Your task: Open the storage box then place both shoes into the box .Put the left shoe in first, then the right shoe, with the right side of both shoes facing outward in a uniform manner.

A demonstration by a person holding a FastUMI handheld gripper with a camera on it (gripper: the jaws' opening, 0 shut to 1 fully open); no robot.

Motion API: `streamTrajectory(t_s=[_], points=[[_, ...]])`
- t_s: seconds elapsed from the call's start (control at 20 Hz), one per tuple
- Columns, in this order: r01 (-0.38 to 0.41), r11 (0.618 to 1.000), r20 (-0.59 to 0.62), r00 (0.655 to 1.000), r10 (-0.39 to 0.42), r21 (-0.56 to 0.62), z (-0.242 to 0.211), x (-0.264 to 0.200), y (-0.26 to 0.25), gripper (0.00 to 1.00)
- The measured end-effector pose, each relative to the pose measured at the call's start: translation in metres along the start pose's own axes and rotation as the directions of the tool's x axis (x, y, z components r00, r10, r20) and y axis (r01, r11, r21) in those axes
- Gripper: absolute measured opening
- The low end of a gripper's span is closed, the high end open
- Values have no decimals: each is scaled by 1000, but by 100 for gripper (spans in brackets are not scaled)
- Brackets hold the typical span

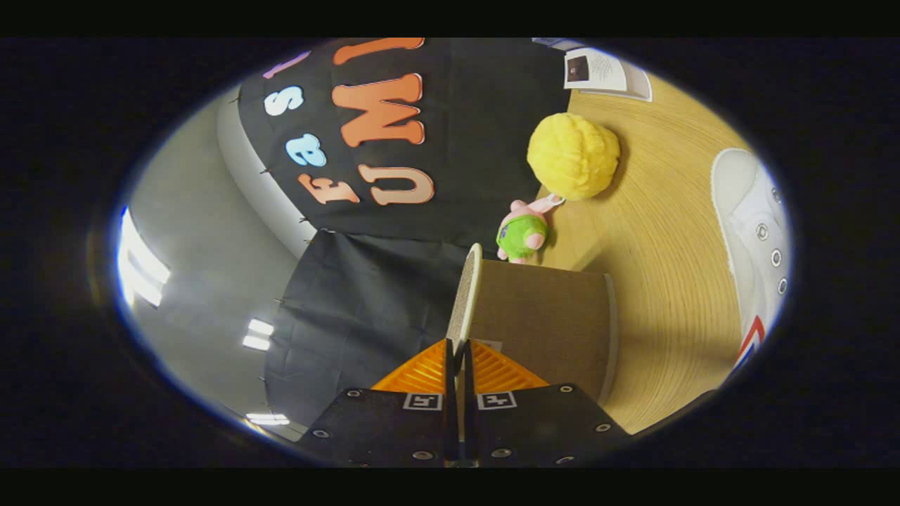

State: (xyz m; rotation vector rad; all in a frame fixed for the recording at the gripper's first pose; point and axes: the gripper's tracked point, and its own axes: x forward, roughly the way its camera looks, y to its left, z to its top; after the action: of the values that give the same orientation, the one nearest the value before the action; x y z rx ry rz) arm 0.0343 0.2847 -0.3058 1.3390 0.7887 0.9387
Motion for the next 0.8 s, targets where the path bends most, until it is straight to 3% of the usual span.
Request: streamTrajectory(t_s=[0.35,0.8], points=[[-7,998,46,999,10,-63,5,-3,44,1],[86,978,138,989,-60,-190,10,26,133,1]])
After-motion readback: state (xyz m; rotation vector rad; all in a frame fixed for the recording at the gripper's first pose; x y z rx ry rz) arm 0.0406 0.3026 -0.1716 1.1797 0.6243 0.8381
